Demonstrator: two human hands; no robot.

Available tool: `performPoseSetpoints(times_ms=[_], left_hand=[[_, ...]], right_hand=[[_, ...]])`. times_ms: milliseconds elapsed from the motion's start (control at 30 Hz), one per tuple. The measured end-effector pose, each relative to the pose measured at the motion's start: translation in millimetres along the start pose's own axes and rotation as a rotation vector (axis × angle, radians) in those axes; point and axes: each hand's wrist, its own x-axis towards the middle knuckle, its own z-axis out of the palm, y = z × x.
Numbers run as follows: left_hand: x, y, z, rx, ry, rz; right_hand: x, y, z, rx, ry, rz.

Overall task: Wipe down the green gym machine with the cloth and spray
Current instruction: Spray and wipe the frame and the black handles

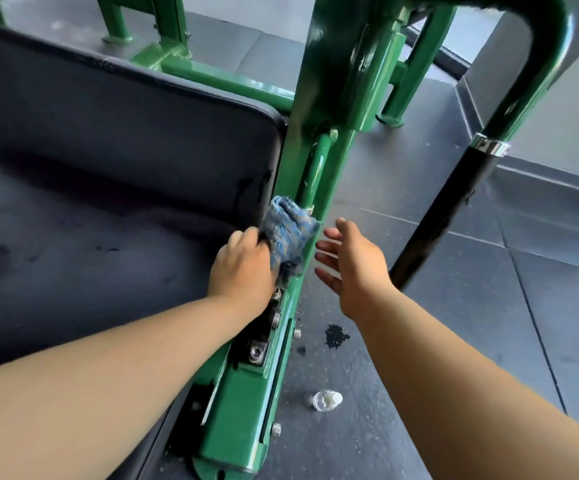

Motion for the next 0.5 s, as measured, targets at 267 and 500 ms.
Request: performPoseSetpoints(times_ms=[267,500], left_hand=[[-23,3,-5,-0.474,-0.021,0.101],[15,-6,-31,-0.819,0.122,-0.187]], right_hand=[[-15,24,9,0.039,-0.213,-0.006],[3,2,4,0.081,0.178,-0.32]])
